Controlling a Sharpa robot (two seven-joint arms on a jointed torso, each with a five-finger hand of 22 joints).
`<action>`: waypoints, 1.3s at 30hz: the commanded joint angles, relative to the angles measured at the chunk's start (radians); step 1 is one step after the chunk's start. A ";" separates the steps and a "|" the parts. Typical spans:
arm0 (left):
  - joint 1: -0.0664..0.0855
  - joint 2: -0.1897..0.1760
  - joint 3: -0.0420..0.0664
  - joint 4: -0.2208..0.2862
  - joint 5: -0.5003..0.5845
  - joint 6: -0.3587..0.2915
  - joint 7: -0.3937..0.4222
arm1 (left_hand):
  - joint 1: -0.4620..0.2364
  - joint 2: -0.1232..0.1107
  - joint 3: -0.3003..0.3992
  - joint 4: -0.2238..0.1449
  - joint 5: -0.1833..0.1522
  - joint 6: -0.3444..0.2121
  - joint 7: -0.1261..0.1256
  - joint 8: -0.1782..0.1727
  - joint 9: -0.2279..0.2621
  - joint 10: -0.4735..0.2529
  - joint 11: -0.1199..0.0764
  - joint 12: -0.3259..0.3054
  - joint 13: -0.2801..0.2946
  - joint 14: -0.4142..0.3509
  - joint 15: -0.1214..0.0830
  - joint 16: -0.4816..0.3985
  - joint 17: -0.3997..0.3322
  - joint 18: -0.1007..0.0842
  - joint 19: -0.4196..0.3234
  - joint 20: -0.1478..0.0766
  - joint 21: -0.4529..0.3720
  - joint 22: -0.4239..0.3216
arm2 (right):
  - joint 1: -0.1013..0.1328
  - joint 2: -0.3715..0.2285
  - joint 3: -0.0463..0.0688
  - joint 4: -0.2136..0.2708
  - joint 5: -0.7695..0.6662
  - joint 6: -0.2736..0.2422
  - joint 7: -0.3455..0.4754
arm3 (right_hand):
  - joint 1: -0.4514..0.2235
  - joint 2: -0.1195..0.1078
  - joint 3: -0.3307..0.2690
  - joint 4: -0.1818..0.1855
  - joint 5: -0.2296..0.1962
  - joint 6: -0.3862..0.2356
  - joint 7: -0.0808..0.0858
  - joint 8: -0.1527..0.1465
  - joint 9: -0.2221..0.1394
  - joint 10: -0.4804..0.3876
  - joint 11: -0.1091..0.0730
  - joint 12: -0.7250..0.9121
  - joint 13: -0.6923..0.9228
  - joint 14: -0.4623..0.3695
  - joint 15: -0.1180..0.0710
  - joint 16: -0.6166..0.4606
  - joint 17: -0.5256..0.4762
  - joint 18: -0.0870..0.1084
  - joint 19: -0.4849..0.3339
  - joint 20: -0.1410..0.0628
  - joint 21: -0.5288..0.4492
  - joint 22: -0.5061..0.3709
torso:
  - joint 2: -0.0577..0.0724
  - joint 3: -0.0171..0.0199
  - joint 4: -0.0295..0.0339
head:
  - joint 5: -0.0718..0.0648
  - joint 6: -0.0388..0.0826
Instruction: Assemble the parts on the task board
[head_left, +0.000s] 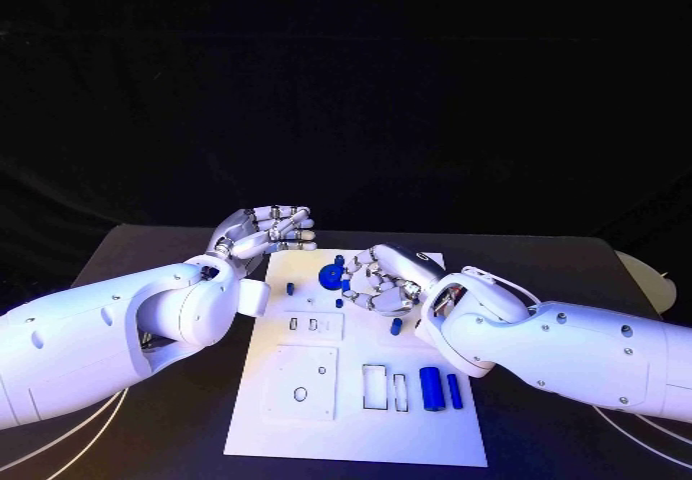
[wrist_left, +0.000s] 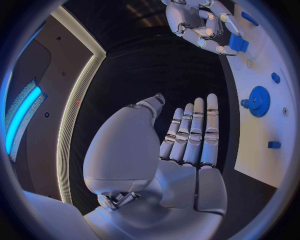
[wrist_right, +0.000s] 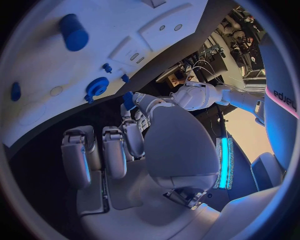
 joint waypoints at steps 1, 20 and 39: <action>0.001 0.004 0.001 -0.002 -0.004 0.020 0.007 | 0.004 0.010 0.000 -0.008 -0.002 -0.008 0.034 -0.005 -0.001 0.001 0.002 -0.007 -0.001 -0.005 0.002 -0.005 0.001 0.012 0.007 -0.001 0.004 0.001 | -0.010 0.026 -0.003 -0.014 -0.097 0.030 -0.056 | -0.009 -0.001 0.005 0.001 0.006 0.000 -0.007 0.032 0.034 0.001 -0.002 0.002 0.042 0.099 -0.005 0.006 0.235 -0.014 0.105 -0.007 0.005 0.263 | -0.001 -0.0012 0.0016 | 0.010 -0.008; 0.001 0.006 0.001 -0.001 -0.004 0.015 -0.001 | 0.004 0.011 0.000 -0.009 -0.002 -0.008 0.034 -0.006 -0.001 0.002 0.002 -0.008 -0.001 -0.006 0.003 -0.006 0.002 0.012 0.006 0.000 0.005 0.001 | -0.068 0.132 -0.013 -0.072 -0.201 0.075 -0.112 | -0.023 -0.005 0.003 0.007 -0.012 -0.006 -0.006 0.034 0.036 -0.003 -0.001 -0.003 0.038 0.099 -0.004 0.006 0.233 -0.014 0.105 -0.006 0.005 0.263 | -0.001 -0.0003 -0.0008 | 0.037 -0.027; 0.001 0.003 0.001 -0.001 -0.004 0.015 -0.003 | 0.004 0.010 0.000 -0.009 -0.002 -0.008 0.034 -0.006 -0.001 0.002 0.002 -0.008 -0.001 -0.006 0.003 -0.006 0.002 0.011 0.006 0.000 0.005 0.001 | -0.082 0.154 -0.018 -0.107 -0.230 0.107 -0.126 | -0.025 -0.008 0.003 0.006 -0.015 -0.008 -0.005 0.035 0.036 -0.005 -0.001 -0.004 0.036 0.098 -0.003 0.005 0.231 -0.014 0.105 -0.006 0.005 0.263 | 0.000 0.0009 -0.0001 | 0.043 -0.032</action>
